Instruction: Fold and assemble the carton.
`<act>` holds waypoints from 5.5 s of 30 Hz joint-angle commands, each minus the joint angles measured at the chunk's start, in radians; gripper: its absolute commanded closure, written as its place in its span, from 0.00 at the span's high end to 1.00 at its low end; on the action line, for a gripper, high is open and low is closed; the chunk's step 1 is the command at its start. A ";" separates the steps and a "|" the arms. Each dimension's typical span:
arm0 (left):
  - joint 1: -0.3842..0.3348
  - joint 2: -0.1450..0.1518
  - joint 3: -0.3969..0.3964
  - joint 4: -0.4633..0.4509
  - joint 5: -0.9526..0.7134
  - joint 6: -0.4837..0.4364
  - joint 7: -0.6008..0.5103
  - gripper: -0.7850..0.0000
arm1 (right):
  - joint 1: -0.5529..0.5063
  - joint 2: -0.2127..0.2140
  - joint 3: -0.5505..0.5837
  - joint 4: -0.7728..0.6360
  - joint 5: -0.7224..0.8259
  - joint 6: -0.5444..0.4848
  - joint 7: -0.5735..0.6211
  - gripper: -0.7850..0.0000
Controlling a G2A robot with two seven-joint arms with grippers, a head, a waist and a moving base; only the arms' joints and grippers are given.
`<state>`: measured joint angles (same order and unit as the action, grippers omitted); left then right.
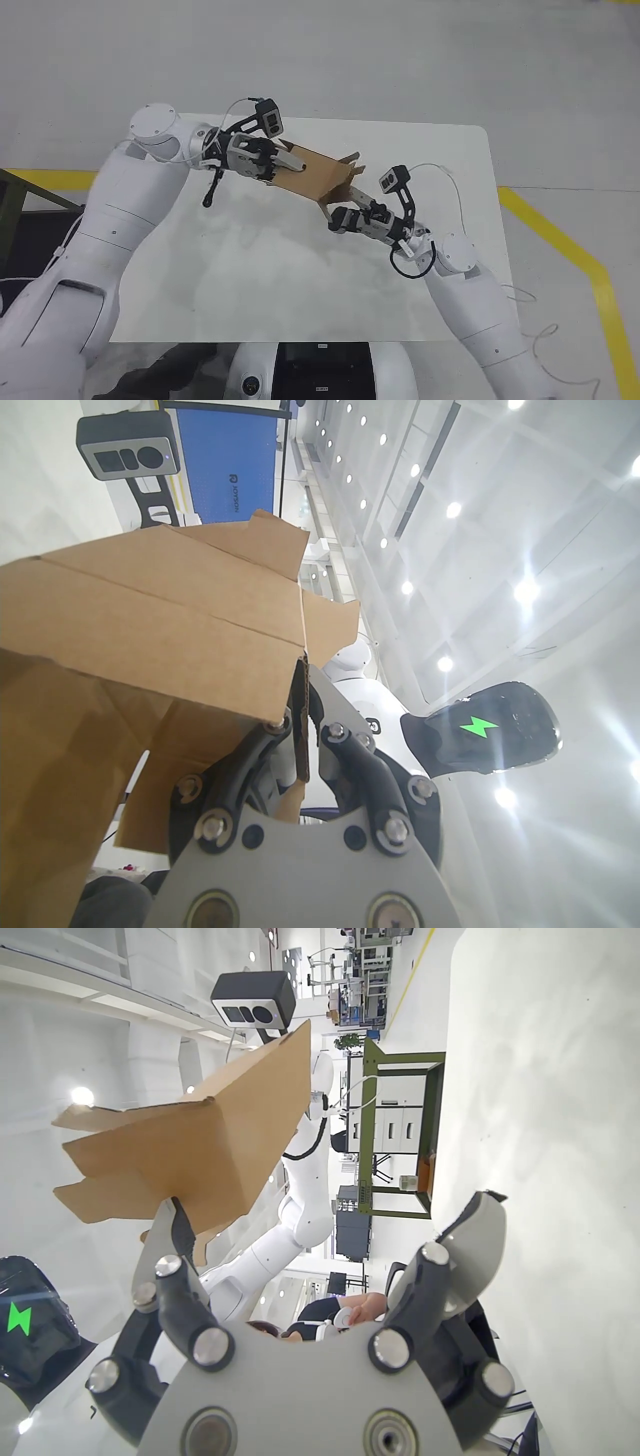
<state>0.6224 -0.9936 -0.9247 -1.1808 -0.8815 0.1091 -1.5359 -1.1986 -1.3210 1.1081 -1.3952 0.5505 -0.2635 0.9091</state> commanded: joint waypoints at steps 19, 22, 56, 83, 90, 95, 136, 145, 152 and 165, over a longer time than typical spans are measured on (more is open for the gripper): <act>-0.036 0.000 0.056 0.040 -0.011 -0.028 0.000 0.00 | 0.018 -0.005 -0.055 -0.015 -0.026 0.010 -0.003 1.00; -0.039 -0.002 0.059 0.042 -0.012 -0.029 0.000 0.00 | 0.021 -0.006 -0.061 -0.014 -0.029 0.013 -0.008 1.00; -0.051 -0.014 0.065 0.074 -0.007 -0.029 0.000 0.00 | 0.031 -0.010 -0.065 -0.033 -0.014 -0.033 -0.053 1.00; 0.010 -0.003 -0.003 0.061 0.121 -0.049 0.078 0.00 | -0.035 -0.003 0.004 -0.134 0.243 -0.172 0.098 1.00; 0.020 -0.002 -0.016 0.076 0.094 -0.017 0.019 0.00 | -0.012 -0.007 -0.011 -0.116 0.248 -0.162 0.099 1.00; 0.016 -0.004 -0.027 0.094 0.090 -0.021 0.027 0.00 | -0.011 -0.009 -0.015 -0.127 0.253 -0.171 0.115 1.00; 0.011 -0.023 -0.062 0.137 0.057 0.001 0.000 0.00 | -0.030 -0.005 0.059 -0.083 0.265 -0.216 0.113 1.00; 0.012 -0.016 -0.078 0.120 -0.002 0.034 0.000 0.00 | -0.045 0.002 0.059 -0.044 0.181 -0.132 0.058 1.00; -0.002 -0.022 -0.063 0.111 -0.034 0.061 0.000 0.00 | -0.020 -0.008 -0.011 0.007 0.120 -0.090 0.029 1.00; -0.032 -0.043 -0.028 0.124 -0.051 0.063 0.000 0.00 | 0.049 -0.034 -0.110 0.070 0.082 -0.071 -0.007 1.00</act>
<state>0.5904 -1.0357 -0.9551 -1.0561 -0.9318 0.1722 -1.5359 -1.1537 -1.3534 1.0023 -1.3276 0.6319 -0.3362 0.9061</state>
